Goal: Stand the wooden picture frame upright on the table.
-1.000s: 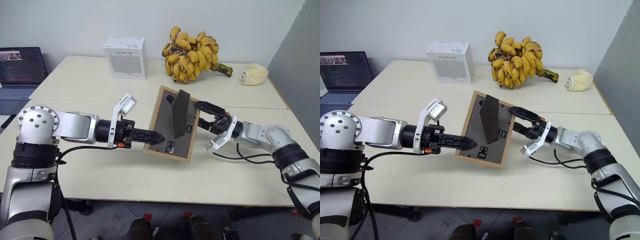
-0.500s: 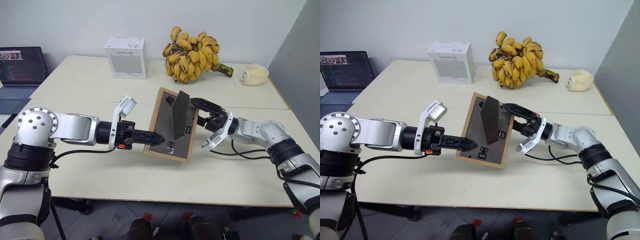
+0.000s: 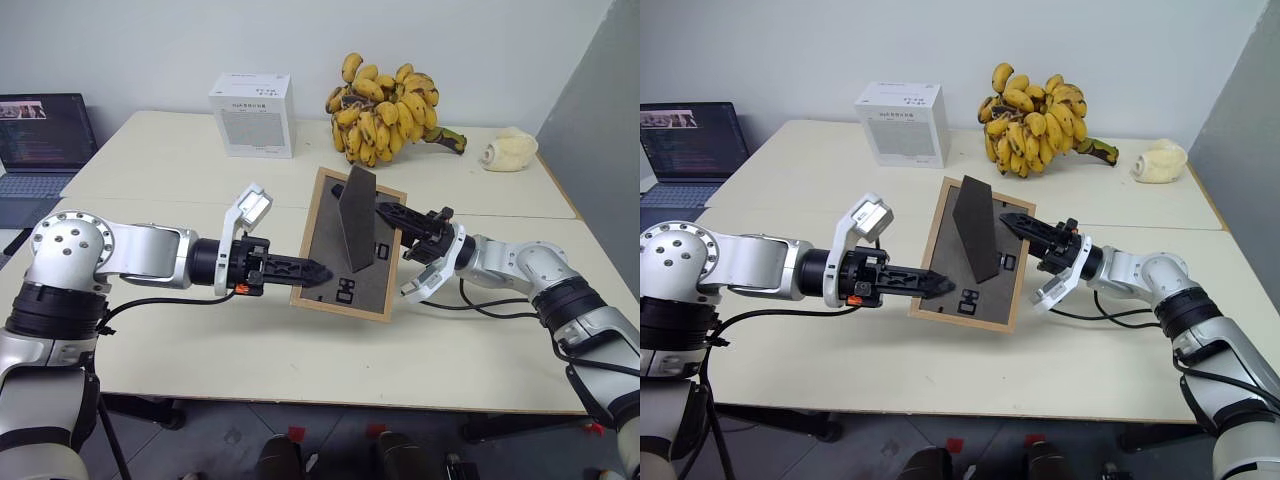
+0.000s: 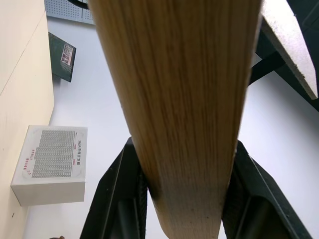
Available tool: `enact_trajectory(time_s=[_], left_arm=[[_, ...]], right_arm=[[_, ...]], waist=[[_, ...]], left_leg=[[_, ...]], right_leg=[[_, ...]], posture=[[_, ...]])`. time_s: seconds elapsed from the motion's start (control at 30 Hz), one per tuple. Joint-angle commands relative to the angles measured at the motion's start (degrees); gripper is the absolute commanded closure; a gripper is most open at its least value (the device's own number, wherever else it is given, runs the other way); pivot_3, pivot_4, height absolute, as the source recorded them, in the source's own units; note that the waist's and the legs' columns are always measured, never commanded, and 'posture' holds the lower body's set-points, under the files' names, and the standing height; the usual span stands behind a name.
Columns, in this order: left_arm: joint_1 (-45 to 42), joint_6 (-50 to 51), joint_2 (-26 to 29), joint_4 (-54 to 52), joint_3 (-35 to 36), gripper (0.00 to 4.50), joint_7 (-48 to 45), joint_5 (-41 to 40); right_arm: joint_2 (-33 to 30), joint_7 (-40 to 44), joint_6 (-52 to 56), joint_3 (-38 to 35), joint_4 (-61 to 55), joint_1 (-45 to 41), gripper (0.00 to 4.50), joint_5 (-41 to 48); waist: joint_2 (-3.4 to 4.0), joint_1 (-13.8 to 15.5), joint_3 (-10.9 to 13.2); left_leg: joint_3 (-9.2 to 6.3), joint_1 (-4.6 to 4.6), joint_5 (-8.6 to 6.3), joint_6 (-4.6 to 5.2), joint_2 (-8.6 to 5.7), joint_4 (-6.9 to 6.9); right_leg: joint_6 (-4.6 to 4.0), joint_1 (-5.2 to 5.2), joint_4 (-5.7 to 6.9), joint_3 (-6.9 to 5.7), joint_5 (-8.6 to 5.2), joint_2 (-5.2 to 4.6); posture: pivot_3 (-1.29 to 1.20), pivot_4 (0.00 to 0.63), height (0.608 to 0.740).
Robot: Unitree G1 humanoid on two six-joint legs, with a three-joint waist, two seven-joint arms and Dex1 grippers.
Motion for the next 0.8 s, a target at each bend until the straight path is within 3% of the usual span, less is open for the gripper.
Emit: enact_trajectory(time_s=[0.03, 0.33, 0.37, 0.5, 0.57, 0.67, 0.8], left_arm=[[-2.4, -0.6, 1.1, -1.3, 0.2, 3.22, -0.1, -0.2], [-1.7, -3.0, 0.7, -3.1, 0.9, 3.22, 1.7, 0.2], [-1.7, -2.9, 0.8, -3.3, 1.1, 2.52, 1.4, 0.3], [-1.4, -3.4, 1.2, -4.2, 1.6, 1.86, 1.1, 1.6], [-0.9, -3.7, 1.2, -4.6, 2.4, 1.86, 0.2, 2.9], [0.2, -4.7, 1.1, -7.3, 5.2, 1.86, -3.4, 8.3], [8.3, -16.4, 2.8, -21.5, 14.5, 1.86, -17.9, 25.7]], right_arm=[[-0.7, -0.4, -0.3, 0.4, -2.1, -1.4, 3.11, 0.0], [-0.9, 0.0, 0.3, 0.0, -2.5, -1.2, 3.13, 0.7], [-0.8, 0.1, 0.2, 0.0, -2.4, -1.3, 3.13, 0.8], [-0.7, 0.7, 0.1, -0.1, -2.0, -1.5, 3.13, 1.4], [-0.7, 0.8, 0.0, 0.0, -1.8, -1.7, 3.13, 1.7], [-0.5, 1.5, -0.3, 0.1, -1.3, -1.8, 3.13, 2.1], [-0.1, 3.2, -1.6, 0.6, 1.5, -2.9, 3.13, 2.9]], waist=[[0.00, 0.0, 0.0], [0.00, 0.0, 0.0], [0.00, 0.0, 0.0], [0.00, 0.0, 0.0], [0.00, 0.0, 0.0], [0.00, 0.0, 0.0], [0.01, -0.2, 0.0]], left_leg=[[0.00, 0.00, 0.00, 0.00, 0.00, 0.00], [0.00, 0.00, 0.00, 0.00, 0.00, 0.00], [0.00, 0.00, 0.00, 0.00, 0.00, 0.00], [0.00, 0.00, 0.00, 0.00, 0.00, 0.00], [0.00, 0.00, 0.00, 0.00, 0.00, 0.00], [0.00, 0.00, 0.00, 0.00, 0.00, 0.00], [0.01, 0.00, 0.00, 0.00, 0.01, -0.01]], right_leg=[[0.00, 0.00, 0.00, 0.00, 0.00, 0.00], [0.00, 0.00, 0.00, 0.00, 0.00, 0.00], [0.00, 0.00, 0.00, 0.00, 0.00, 0.00], [0.00, 0.00, 0.00, 0.00, 0.00, 0.00], [0.00, 0.00, 0.00, 0.00, 0.00, 0.00], [0.00, 0.00, 0.00, 0.00, 0.00, 0.00], [-0.01, 0.00, -0.01, 0.00, -0.01, 0.01]], posture=[[0.00, 0.150, 0.740], [0.00, 0.150, 0.740], [0.00, 0.150, 0.740], [0.00, 0.150, 0.740], [0.00, 0.150, 0.740], [0.00, 0.150, 0.740], [0.00, 0.150, 0.740]])
